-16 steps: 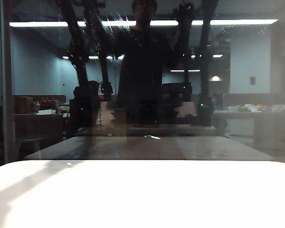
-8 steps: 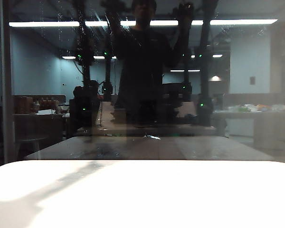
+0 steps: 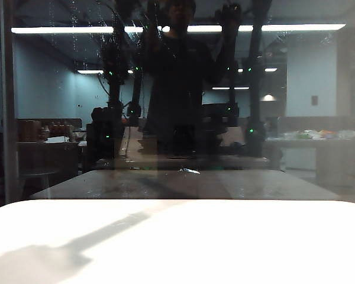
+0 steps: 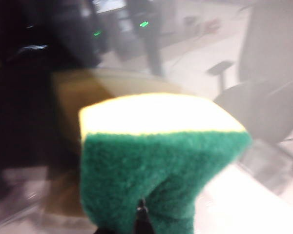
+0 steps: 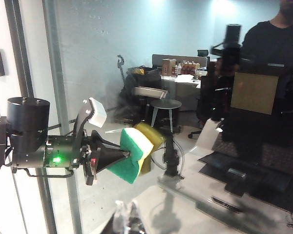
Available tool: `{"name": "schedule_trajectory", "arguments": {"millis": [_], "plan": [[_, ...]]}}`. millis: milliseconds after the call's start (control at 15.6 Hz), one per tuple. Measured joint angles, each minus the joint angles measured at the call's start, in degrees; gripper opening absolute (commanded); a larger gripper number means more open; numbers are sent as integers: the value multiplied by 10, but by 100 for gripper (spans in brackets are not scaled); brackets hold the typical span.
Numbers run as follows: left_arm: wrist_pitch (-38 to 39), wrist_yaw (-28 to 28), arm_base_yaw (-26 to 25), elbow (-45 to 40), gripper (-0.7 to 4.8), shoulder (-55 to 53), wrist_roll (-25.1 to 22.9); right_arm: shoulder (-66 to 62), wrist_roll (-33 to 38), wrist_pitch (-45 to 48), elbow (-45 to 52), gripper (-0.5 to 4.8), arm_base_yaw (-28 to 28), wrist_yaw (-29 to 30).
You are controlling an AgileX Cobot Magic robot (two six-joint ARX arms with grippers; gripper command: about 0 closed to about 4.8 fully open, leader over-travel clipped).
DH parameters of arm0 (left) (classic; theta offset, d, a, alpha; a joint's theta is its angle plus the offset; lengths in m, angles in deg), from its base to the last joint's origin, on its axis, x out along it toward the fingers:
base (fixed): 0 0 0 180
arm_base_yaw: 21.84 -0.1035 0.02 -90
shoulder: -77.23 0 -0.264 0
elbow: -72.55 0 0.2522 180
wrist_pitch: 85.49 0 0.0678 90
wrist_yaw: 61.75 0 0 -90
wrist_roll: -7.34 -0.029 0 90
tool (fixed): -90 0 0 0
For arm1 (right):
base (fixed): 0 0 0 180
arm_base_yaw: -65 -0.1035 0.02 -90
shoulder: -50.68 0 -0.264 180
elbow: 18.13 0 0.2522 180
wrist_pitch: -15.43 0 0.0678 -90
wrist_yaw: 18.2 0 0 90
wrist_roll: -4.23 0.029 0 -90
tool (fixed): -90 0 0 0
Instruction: Reach upward to find where there is water on the glass, pick up the sponge from the table, dry the water, and finally place the sponge back on the table.
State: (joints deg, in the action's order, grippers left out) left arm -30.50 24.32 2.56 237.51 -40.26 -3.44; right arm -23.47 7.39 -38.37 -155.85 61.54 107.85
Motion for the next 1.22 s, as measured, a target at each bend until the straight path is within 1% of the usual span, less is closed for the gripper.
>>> {"name": "schedule_trajectory", "arguments": {"millis": [64, 129, 193, 321, 386, 450, 514, 579, 643, 836, 964, 1029, 1093, 1222], "plan": [[6, 3, -8, 0, -5, 3, -8, 0, 0, 0, 0, -1, 0, 0], [28, 5, -40, -1, -5, 18, -13, 0, 0, 0, 0, -1, 0, 0], [34, 5, -63, -1, -5, 30, -13, 0, 0, 0, 0, -1, 0, 0], [35, 5, -111, -1, -5, 51, -12, 0, 0, 1, 0, -1, 0, 0], [36, 5, -148, -1, -5, 62, -10, 0, 0, 1, 0, -1, 0, 0], [36, 5, -168, 0, -5, 68, -8, 0, 0, 2, 0, -1, 0, 0], [36, 2, -188, 0, -5, 73, 3, 0, 0, 3, 0, -1, 0, 0], [36, -14, -219, 0, -5, 77, 22, 0, 0, 3, 0, -1, 0, 0], [37, -16, -235, 0, -5, 79, 33, 0, 0, 3, 0, -1, 0, 0], [51, -21, -234, 0, -5, 87, 38, 0, 0, 3, 0, -1, 0, 0], [64, -94, -233, -3, -5, 99, 44, 1, 0, 3, 0, -1, 0, 0], [65, -144, -216, -3, -5, 113, 52, 2, 0, 3, 0, -1, 0, 0], [79, -165, -202, -3, -5, 129, 53, 4, 0, 3, 0, -1, 0, 0], [124, -174, -191, -2, -5, 171, 53, 14, 0, 3, 0, -1, 1, -1]]}}
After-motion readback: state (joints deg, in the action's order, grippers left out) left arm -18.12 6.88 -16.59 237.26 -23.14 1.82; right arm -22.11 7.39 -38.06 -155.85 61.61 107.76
